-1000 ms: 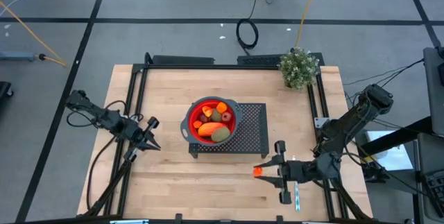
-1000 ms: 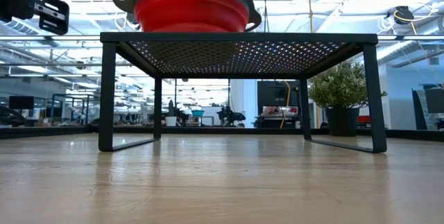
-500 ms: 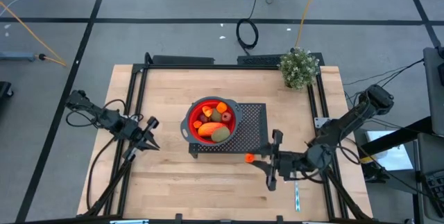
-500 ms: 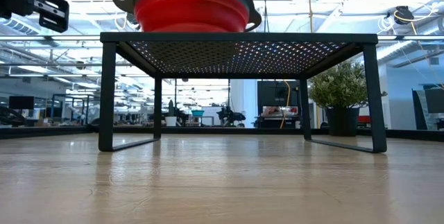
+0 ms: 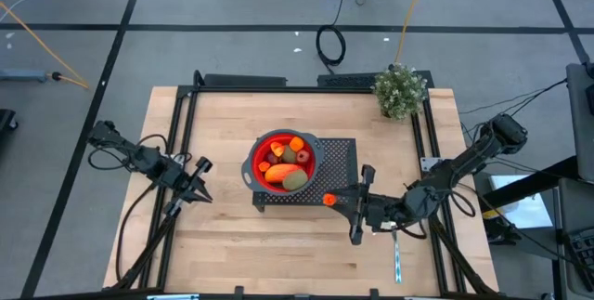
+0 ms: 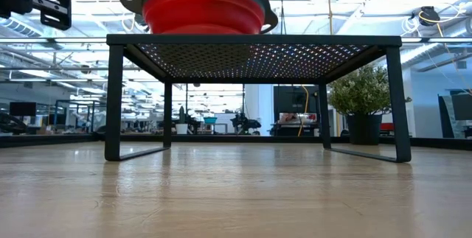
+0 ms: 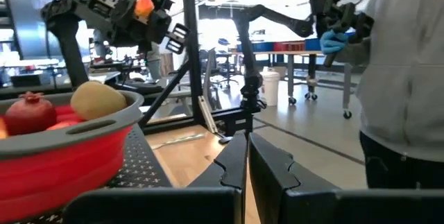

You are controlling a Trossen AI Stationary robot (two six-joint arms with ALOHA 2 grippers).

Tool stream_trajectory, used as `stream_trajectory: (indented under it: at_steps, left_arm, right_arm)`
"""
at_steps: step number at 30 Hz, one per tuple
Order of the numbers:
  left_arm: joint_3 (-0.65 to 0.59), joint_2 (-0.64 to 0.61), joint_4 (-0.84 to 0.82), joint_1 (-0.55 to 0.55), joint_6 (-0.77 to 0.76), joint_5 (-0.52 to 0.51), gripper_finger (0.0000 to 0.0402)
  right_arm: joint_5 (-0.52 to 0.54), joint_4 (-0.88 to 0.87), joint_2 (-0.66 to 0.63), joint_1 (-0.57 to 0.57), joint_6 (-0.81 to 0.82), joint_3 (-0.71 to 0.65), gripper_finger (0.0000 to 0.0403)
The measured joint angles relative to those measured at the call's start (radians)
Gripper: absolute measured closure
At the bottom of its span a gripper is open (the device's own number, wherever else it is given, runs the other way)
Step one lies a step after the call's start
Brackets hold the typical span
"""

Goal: Pick & Place Fruit
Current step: Put the orange pear into the bowl on the shelf

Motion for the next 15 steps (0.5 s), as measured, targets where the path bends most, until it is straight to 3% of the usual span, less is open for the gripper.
stream_trajectory:
  at_steps: [4,10,15]
  left_arm:
    - [0.000,0.000,-0.002,0.000,-0.021,-0.020,0.0382]
    - [0.000,0.000,-0.006,0.000,0.132,-0.024,0.0382]
    - [0.000,0.000,-0.006,0.000,0.148,-0.024,0.0382]
  right_arm:
    - [0.000,0.000,0.000,-0.014,0.029,0.000,0.0295]
    - [0.000,0.000,0.000,-0.021,0.060,0.000,0.0293]
    - [0.000,0.000,0.000,-0.021,0.060,0.000,0.0296]
